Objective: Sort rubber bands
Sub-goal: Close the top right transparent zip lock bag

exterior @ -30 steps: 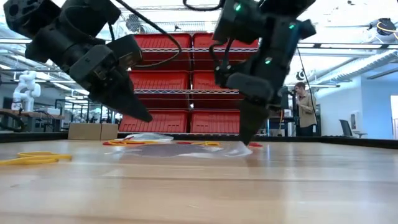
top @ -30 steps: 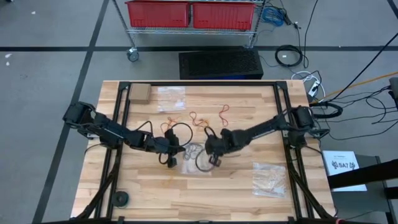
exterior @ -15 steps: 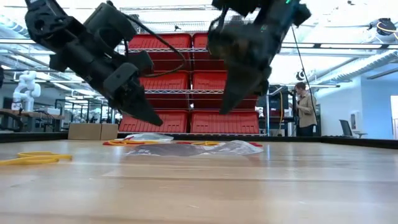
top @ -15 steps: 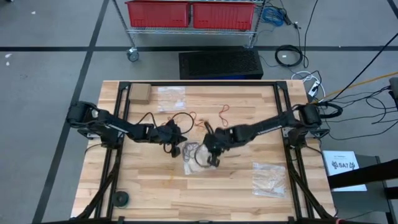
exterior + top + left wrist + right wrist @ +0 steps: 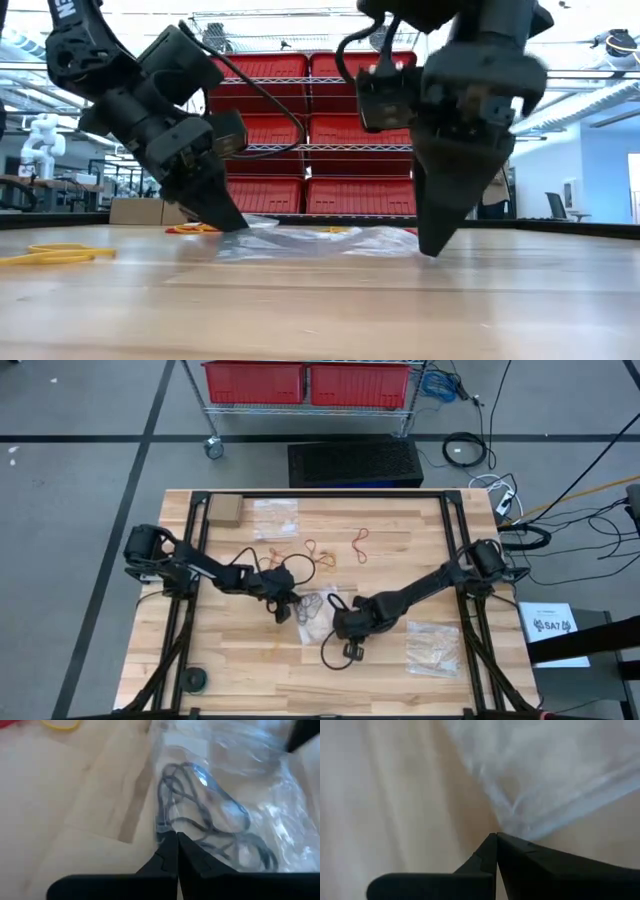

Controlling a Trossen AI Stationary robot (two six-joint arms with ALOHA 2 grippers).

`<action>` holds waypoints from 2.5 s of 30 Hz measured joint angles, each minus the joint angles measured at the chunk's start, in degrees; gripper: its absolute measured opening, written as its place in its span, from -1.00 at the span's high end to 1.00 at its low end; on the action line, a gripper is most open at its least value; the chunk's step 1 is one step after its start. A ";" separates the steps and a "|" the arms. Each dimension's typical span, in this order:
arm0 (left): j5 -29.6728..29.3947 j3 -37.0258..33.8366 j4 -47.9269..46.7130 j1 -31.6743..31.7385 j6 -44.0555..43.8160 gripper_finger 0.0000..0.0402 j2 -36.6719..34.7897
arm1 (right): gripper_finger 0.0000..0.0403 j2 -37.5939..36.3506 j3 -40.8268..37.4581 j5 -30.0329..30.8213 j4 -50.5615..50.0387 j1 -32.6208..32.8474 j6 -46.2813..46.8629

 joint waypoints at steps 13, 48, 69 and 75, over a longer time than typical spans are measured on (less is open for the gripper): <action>-1.01 -0.21 2.58 -11.99 -8.88 1.00 0.32 | 1.00 -4.78 -0.20 4.38 -11.55 -4.28 -3.35; -11.17 -0.26 6.70 -15.28 -8.02 1.00 0.21 | 0.04 -5.88 -18.03 3.72 31.96 -7.92 9.40; -10.74 -0.24 3.91 -6.13 -1.33 0.97 -14.87 | 0.94 -3.79 -12.66 11.33 25.62 -8.00 -0.45; -10.26 -0.26 2.02 -5.14 0.40 0.96 -16.18 | 0.99 -3.94 -1.84 16.30 11.06 -7.42 -9.94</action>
